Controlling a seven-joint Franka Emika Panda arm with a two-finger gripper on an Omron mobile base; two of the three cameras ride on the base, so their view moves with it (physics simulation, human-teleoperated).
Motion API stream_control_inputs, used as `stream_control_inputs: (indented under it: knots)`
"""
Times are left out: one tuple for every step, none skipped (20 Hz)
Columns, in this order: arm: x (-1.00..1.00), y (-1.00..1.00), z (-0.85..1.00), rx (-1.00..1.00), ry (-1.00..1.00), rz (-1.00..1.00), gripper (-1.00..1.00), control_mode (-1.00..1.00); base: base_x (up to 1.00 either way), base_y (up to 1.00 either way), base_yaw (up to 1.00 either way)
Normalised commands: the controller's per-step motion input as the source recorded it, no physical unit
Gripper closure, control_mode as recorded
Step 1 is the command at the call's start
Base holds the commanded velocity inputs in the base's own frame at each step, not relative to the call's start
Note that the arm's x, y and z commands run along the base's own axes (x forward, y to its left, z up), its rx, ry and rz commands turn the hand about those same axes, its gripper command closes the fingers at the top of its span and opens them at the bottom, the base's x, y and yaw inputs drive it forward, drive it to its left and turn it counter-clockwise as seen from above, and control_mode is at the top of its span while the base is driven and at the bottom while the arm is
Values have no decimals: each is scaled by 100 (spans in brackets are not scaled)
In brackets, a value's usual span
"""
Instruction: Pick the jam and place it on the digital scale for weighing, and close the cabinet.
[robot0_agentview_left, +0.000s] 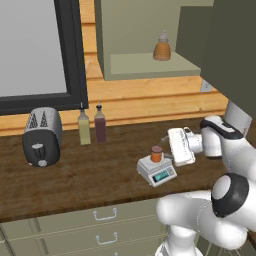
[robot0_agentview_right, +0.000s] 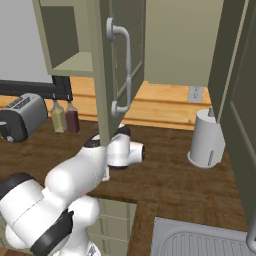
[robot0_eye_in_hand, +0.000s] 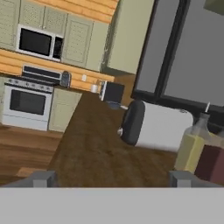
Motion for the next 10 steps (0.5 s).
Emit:
stream_control_inputs:
  knots:
    - [-54,19,48,0,-22,0,-100,-100,0,0,0]
    - [-56,19,41,0,-20,0,-100,-100,0,0,0]
    - [-61,11,32,0,-17,0,-100,-100,0,0,0]
    - [-63,10,30,0,-16,0,-100,-100,0,0,0]
    - [-68,9,29,0,-18,0,-100,-100,0,0,0]
    - [-78,10,29,0,-23,0,-100,-100,0,0,0]
    - [-69,10,21,-7,-31,0,-100,-100,0,0,0]
    - [-67,15,27,-14,-41,0,-100,-100,0,0,0]
    - [-77,9,32,-12,-42,0,-100,-100,0,0,0]
    - [-76,5,36,-11,-42,0,-100,-100,0,0,0]
